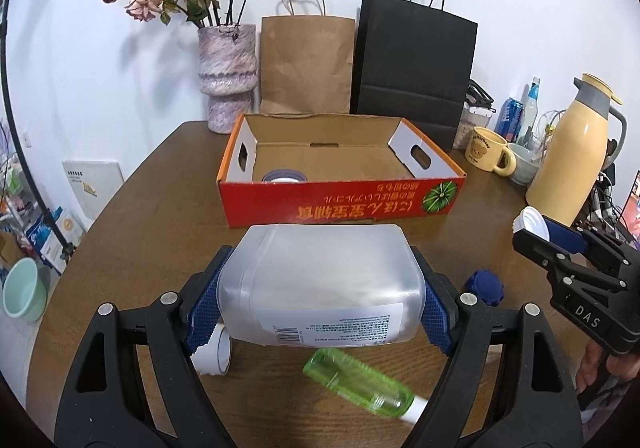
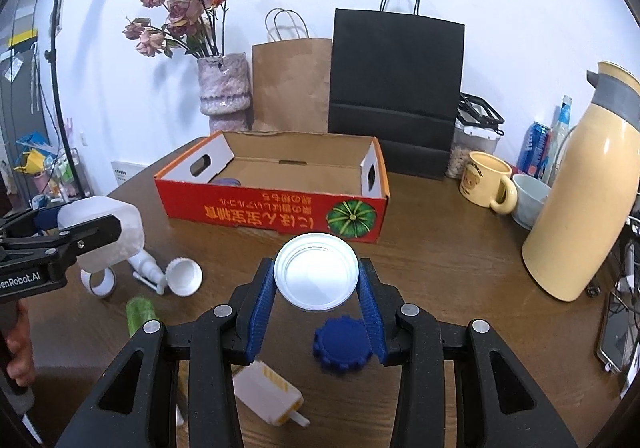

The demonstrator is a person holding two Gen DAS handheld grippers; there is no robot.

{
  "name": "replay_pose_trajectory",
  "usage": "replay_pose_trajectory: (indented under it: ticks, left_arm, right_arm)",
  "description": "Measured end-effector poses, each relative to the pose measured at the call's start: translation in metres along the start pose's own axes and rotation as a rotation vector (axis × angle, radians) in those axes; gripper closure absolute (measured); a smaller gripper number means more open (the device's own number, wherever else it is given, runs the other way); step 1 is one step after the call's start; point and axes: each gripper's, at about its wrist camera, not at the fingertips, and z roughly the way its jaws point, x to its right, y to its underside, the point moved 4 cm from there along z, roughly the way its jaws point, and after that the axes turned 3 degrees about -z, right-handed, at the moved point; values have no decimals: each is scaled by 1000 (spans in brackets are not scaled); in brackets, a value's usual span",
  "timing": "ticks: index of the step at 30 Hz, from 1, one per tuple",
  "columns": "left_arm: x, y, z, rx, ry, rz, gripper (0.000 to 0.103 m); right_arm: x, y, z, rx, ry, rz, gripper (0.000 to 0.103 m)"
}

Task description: Organize rigid objects

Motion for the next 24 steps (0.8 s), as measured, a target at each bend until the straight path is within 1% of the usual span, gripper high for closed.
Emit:
replay_pose_trajectory:
  ticks: [16,24]
  left_arm:
    - [6,-37,23,29,-10,-16,24]
    - [3,-51,41,32,-29,-45,24]
  right_arm:
    - [-3,-32,25,30,-2,12,58]
    - [-3,-45,42,35,-9,23,58]
